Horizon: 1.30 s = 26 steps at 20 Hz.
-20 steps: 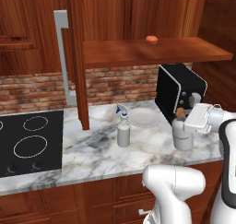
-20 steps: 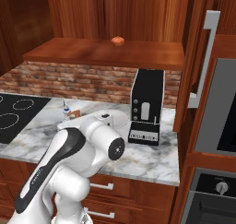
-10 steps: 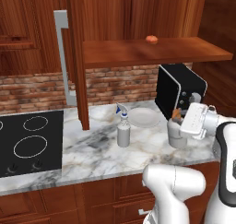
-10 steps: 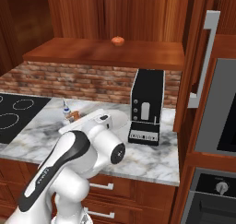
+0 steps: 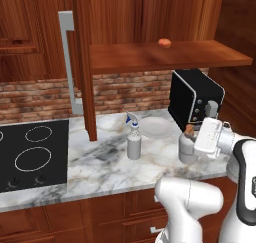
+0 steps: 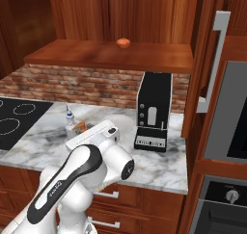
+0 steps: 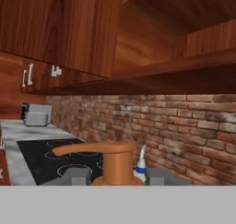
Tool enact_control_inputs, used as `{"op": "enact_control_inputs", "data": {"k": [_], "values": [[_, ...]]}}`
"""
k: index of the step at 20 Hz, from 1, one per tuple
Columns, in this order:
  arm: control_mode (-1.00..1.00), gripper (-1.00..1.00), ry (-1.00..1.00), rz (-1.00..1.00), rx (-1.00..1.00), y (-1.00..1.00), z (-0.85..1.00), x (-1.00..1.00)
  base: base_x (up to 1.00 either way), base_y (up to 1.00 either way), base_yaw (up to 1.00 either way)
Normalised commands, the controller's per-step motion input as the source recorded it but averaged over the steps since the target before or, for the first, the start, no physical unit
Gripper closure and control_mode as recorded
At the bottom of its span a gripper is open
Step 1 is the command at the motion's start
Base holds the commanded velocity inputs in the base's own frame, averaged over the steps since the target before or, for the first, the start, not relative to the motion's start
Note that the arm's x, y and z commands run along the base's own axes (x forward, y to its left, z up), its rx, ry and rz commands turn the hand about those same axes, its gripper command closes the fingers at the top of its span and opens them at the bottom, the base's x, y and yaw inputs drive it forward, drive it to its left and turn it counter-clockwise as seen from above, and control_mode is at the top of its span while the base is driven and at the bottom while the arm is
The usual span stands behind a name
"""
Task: Pick the spray and soap dispenser from the cabinet and place them on the counter.
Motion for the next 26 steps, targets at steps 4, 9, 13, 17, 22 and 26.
{"op": "enact_control_inputs", "data": {"k": [4, 9, 13, 17, 22, 26], "values": [[-1.00, 1.00, -0.11, -0.09, 0.11, 0.42, -0.51, 0.00, 0.00, 0.00, 0.00], [-1.00, 1.00, -0.11, -0.07, 0.08, 0.40, -0.43, 0.00, 0.00, 0.00, 0.00], [-1.00, 1.00, -0.07, -0.06, 0.02, 0.33, -0.28, 0.00, 0.00, 0.00, 0.00], [-1.00, 1.00, -0.02, -0.05, 0.00, 0.34, -0.15, 0.10, 0.00, 0.00, 0.00], [-1.00, 1.00, 0.00, -0.03, 0.02, 0.21, -0.14, 0.25, 0.00, 0.00, 0.00], [-1.00, 1.00, 0.00, -0.01, 0.07, 0.14, -0.28, 0.25, 0.00, 0.00, 0.00]]}}
